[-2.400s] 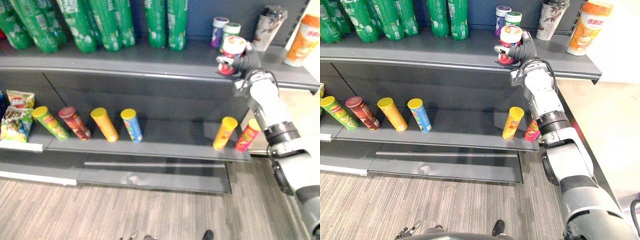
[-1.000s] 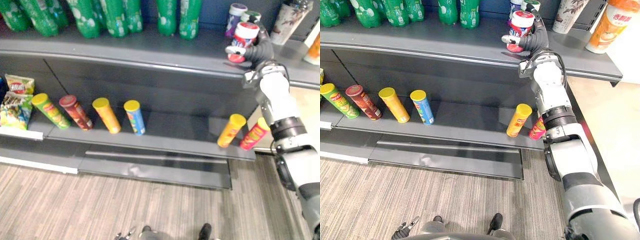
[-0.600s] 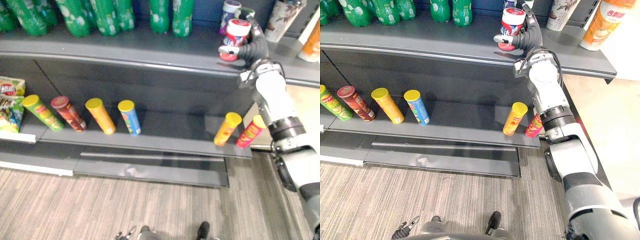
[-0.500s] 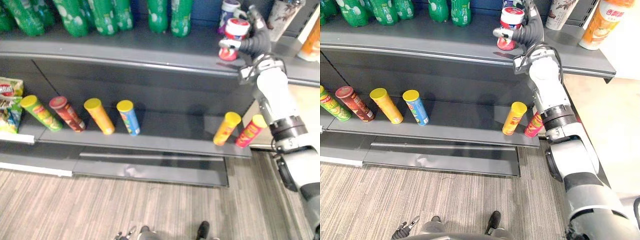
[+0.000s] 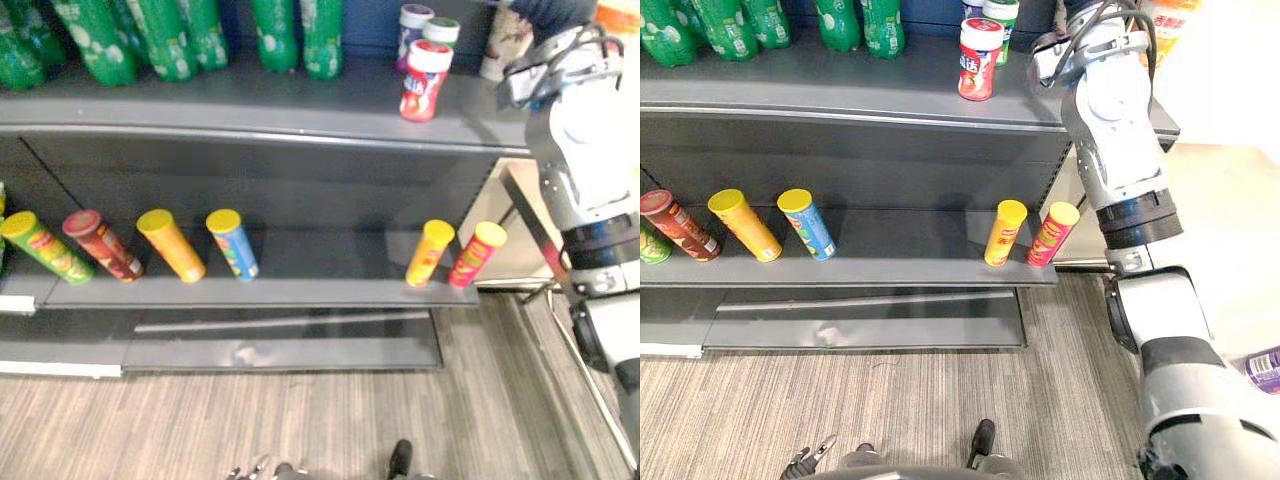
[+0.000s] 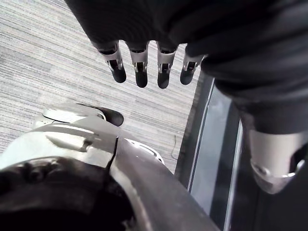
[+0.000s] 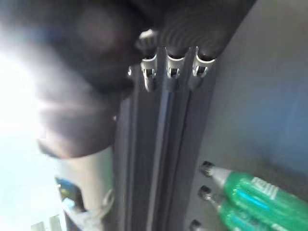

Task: Put the gum and the chips on the shelf.

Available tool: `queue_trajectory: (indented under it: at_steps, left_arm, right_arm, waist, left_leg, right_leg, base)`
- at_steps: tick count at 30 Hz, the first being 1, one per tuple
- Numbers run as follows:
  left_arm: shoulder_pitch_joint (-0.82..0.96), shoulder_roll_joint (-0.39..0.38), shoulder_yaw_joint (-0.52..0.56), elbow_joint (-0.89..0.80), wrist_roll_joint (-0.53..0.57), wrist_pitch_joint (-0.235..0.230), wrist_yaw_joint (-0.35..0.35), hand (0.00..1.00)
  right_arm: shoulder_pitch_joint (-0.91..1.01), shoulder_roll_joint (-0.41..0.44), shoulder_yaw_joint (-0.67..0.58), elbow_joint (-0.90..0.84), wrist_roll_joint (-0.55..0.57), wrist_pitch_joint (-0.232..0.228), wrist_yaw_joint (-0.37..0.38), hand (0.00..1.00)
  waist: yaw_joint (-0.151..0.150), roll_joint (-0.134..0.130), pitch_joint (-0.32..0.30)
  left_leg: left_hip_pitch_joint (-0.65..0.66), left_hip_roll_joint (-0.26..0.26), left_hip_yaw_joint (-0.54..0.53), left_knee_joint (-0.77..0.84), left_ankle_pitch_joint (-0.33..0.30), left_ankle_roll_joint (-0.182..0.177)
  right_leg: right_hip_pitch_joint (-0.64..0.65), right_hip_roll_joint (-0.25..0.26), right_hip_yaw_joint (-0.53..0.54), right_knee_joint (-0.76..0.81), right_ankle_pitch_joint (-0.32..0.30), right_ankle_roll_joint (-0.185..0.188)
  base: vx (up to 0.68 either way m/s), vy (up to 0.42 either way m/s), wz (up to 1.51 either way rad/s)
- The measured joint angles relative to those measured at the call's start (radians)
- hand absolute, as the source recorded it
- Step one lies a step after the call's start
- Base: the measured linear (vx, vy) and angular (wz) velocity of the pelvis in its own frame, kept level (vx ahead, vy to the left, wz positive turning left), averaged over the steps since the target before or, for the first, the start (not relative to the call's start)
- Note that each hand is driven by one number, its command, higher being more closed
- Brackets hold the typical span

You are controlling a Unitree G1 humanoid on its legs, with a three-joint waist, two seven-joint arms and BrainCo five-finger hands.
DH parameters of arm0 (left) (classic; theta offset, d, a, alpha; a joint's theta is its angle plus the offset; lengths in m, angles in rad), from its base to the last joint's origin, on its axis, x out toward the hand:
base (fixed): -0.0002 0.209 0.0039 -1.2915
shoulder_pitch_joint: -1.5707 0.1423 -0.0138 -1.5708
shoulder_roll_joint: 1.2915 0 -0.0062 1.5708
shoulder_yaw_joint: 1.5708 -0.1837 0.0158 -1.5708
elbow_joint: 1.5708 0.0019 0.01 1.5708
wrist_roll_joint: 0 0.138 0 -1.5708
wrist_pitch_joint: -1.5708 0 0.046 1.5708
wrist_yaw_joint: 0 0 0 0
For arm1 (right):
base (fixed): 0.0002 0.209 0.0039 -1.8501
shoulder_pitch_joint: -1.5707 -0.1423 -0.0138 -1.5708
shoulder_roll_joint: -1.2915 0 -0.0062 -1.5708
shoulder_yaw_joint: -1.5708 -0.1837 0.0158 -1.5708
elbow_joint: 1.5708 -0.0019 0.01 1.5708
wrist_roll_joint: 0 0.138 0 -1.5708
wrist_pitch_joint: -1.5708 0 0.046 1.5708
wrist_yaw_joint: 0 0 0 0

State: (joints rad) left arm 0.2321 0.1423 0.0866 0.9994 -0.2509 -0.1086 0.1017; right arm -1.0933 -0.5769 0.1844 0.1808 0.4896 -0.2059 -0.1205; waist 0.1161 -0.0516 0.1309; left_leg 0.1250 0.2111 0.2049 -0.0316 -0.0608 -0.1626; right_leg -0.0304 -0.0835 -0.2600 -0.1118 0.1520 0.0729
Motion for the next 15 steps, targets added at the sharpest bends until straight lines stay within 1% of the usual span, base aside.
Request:
queue_trajectory:
  at_steps: [1, 2, 3, 4, 5, 6, 8, 10, 11, 12, 13, 15]
  left_arm:
    - [0.0, 0.001, 0.0, 0.006, 0.0, 0.0, 0.0, 0.0]
    - [-0.001, 0.001, 0.0, 0.026, 0.0, -0.002, 0.001, 0.0]
    - [-0.001, 0.001, 0.0, 0.035, 0.0, -0.003, 0.001, 0.0]
    - [-0.001, 0.0, 0.0, 0.047, 0.0, -0.007, 0.002, 0.0]
    - [-0.001, 0.0, 0.0, 0.06, 0.0, -0.015, 0.004, 0.0]
    - [-0.002, 0.0, 0.0, 0.064, -0.001, -0.016, 0.004, 0.0]
    - [-0.006, 0.0, 0.0, 0.068, -0.002, -0.019, 0.011, 0.0]
    - [-0.012, -0.001, 0.0, 0.069, -0.003, -0.02, 0.016, 0.0]
    - [-0.012, -0.005, -0.001, 0.07, -0.004, -0.021, 0.024, 0.0]
    - [-0.012, -0.005, -0.001, 0.073, -0.006, -0.022, 0.03, 0.0]
    - [-0.012, -0.005, -0.003, 0.076, -0.01, -0.023, 0.043, 0.0]
    - [-0.012, -0.006, -0.009, 0.078, -0.014, -0.03, 0.054, 0.0]
  right_arm:
    - [0.043, 0.012, -0.022, -0.047, 0.041, 0.002, 0.014, 0.0]
    - [0.135, 0.044, -0.048, -0.131, 0.111, 0.013, 0.04, 0.0]
    - [0.183, 0.063, -0.053, -0.171, 0.144, 0.026, 0.048, 0.0]
    - [0.279, 0.113, -0.049, -0.25, 0.198, 0.064, 0.066, 0.0]
    - [0.376, 0.167, -0.016, -0.32, 0.245, 0.105, 0.083, 0.0]
    - [0.422, 0.189, 0.009, -0.347, 0.265, 0.123, 0.089, 0.0]
    - [0.597, 0.261, 0.128, -0.388, 0.319, 0.194, 0.129, 0.0]
    - [0.683, 0.288, 0.197, -0.387, 0.357, 0.225, 0.169, 0.0]
    - [0.752, 0.299, 0.277, -0.387, 0.388, 0.238, 0.208, 0.0]
    - [0.777, 0.303, 0.308, -0.38, 0.401, 0.246, 0.228, 0.0]
    - [0.82, 0.309, 0.377, -0.351, 0.417, 0.256, 0.272, 0.0]
    - [0.899, 0.317, 0.475, -0.283, 0.418, 0.267, 0.329, 0.0]
  waist:
    - [-0.001, 0.0, -0.008]
    - [-0.005, 0.001, -0.027]
    - [-0.008, 0.002, -0.036]
    - [-0.017, 0.003, -0.045]
    - [-0.028, 0.005, -0.048]
    - [-0.034, 0.005, -0.048]
    - [-0.036, 0.005, -0.048]
    - [-0.036, 0.005, -0.048]
    - [-0.037, 0.007, -0.047]
    - [-0.037, 0.007, -0.047]
    - [-0.04, 0.007, -0.048]
    - [-0.042, 0.012, -0.048]
  left_leg:
    - [0.0, 0.001, 0.002, 0.0, -0.001, -0.001]
    - [0.001, 0.002, 0.006, 0.0, -0.002, -0.003]
    - [0.002, 0.002, 0.009, 0.0, -0.003, -0.004]
    - [0.005, 0.002, 0.023, 0.0, -0.003, -0.004]
    - [0.007, 0.003, 0.034, 0.001, -0.005, -0.003]
    - [0.01, 0.003, 0.038, 0.001, -0.006, -0.003]
    - [0.02, 0.01, 0.061, 0.011, -0.016, -0.006]
    - [0.017, 0.013, 0.065, 0.026, -0.025, -0.006]
    - [0.015, 0.015, 0.07, 0.035, -0.031, -0.007]
    - [0.016, 0.015, 0.073, 0.035, -0.032, -0.007]
    - [0.017, 0.014, 0.078, 0.036, -0.033, -0.007]
    - [0.019, 0.012, 0.086, 0.036, -0.036, -0.005]
  right_leg:
    - [-0.001, 0.001, 0.001, 0.002, 0.0, 0.0]
    - [-0.002, 0.002, 0.005, 0.004, 0.0, 0.0]
    - [-0.003, 0.003, 0.009, 0.004, 0.0, 0.0]
    - [-0.003, 0.004, 0.018, 0.004, 0.0, 0.0]
    - [-0.003, 0.005, 0.026, 0.004, 0.0, 0.0]
    - [-0.003, 0.006, 0.03, 0.004, 0.0, 0.0]
    - [-0.003, 0.016, 0.052, 0.003, 0.001, -0.002]
    - [-0.003, 0.019, 0.056, -0.001, -0.001, -0.002]
    - [-0.003, 0.02, 0.063, -0.001, -0.003, -0.005]
    - [-0.003, 0.021, 0.066, -0.001, -0.003, -0.005]
    - [-0.004, 0.02, 0.07, -0.001, -0.004, -0.007]
    - [-0.006, 0.018, 0.074, -0.002, -0.001, -0.004]
  base:
    - [0.04, 0.012, -0.1]
    - [0.04, 0.015, -0.08]
    - [0.05, 0.023, -0.14]
    - [0.02, 0.022, -0.19]
    - [0.01, 0.02, -0.2]
    - [0.0, 0.011, -0.27]
    - [-0.01, 0.0, -0.27]
    - [-0.03, -0.005, -0.13]
    - [-0.02, -0.001, -0.11]
    - [-0.02, 0.004, -0.12]
    - [0.0, 0.011, -0.1]
    - [0.0, 0.019, -0.09]
